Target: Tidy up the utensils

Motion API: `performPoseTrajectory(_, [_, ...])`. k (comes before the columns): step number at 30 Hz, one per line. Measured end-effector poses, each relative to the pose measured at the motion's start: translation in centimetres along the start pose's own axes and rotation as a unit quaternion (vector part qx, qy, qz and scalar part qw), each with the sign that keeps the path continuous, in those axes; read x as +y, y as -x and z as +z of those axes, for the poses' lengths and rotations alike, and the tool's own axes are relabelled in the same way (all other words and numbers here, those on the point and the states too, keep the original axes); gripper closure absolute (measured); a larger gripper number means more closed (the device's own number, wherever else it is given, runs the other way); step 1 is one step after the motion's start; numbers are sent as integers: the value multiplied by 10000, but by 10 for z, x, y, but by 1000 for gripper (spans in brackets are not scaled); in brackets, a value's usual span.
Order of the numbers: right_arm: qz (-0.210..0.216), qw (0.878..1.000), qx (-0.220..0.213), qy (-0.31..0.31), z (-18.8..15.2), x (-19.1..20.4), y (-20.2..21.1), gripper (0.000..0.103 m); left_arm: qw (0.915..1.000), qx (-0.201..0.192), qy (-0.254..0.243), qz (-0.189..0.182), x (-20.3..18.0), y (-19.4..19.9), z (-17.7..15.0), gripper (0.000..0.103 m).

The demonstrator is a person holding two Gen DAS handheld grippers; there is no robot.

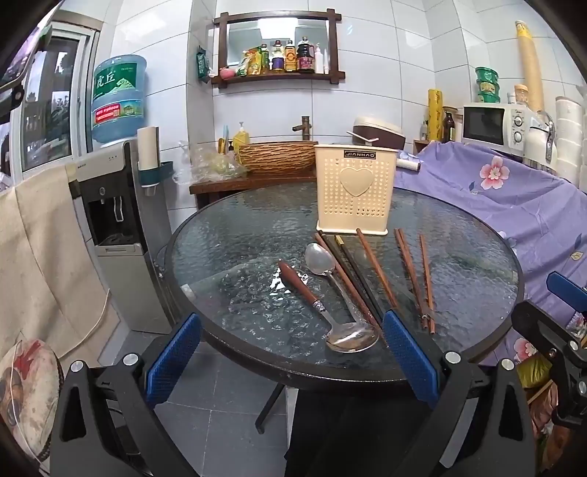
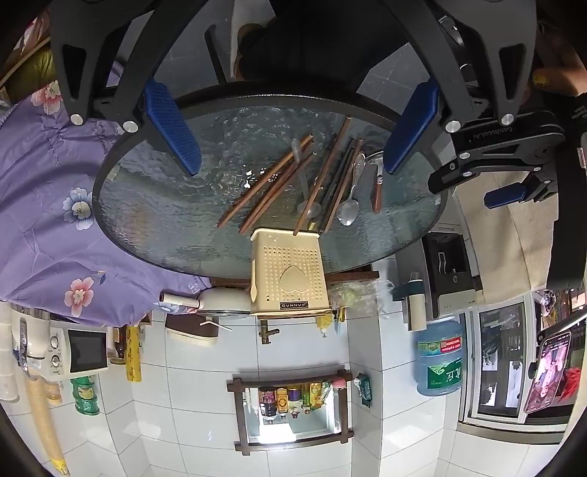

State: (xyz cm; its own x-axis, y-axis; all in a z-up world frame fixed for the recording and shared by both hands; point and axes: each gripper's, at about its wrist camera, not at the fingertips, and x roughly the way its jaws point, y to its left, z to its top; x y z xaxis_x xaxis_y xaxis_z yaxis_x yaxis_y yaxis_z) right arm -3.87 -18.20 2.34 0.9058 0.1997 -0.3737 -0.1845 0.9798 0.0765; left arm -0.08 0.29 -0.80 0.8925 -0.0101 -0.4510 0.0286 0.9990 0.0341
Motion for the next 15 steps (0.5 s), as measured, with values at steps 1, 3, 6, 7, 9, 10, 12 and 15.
performPoseTrajectory(1, [3, 10000, 8, -5, 1, -1, 1, 5, 10000, -4, -11, -8, 0, 1, 1, 6])
performPoseTrajectory(3, [3, 10000, 10, -9, 1, -1, 1, 5, 10000, -15, -42, -17, -2, 1, 0, 6])
performPoseTrajectory(6, [8, 10000, 18, -12, -1, 1, -2, 5, 10000, -10, -33, -11, -2, 1, 0, 6])
performPoseTrajectory(7, [9, 10000, 16, -16, 0, 1, -1, 5, 10000, 4, -14, -24, -2, 1, 0, 6])
performPoseTrajectory(9, [10, 10000, 12, -25, 0, 1, -1, 5, 10000, 32, 15, -23, 0, 0, 1, 6])
performPoseTrajectory(10, [5, 10000, 14, -24, 0, 2, -1, 5, 10000, 42, 28, -26, 0, -1, 1, 6])
performPoseTrajectory(12, [16, 10000, 27, -23, 0, 1, -1, 5, 10000, 71, 54, -35, 2, -1, 3, 6])
performPoseTrajectory(15, [22, 10000, 31, -21, 0, 2, -1, 5, 9999, 88, 74, -53, 2, -1, 2, 6])
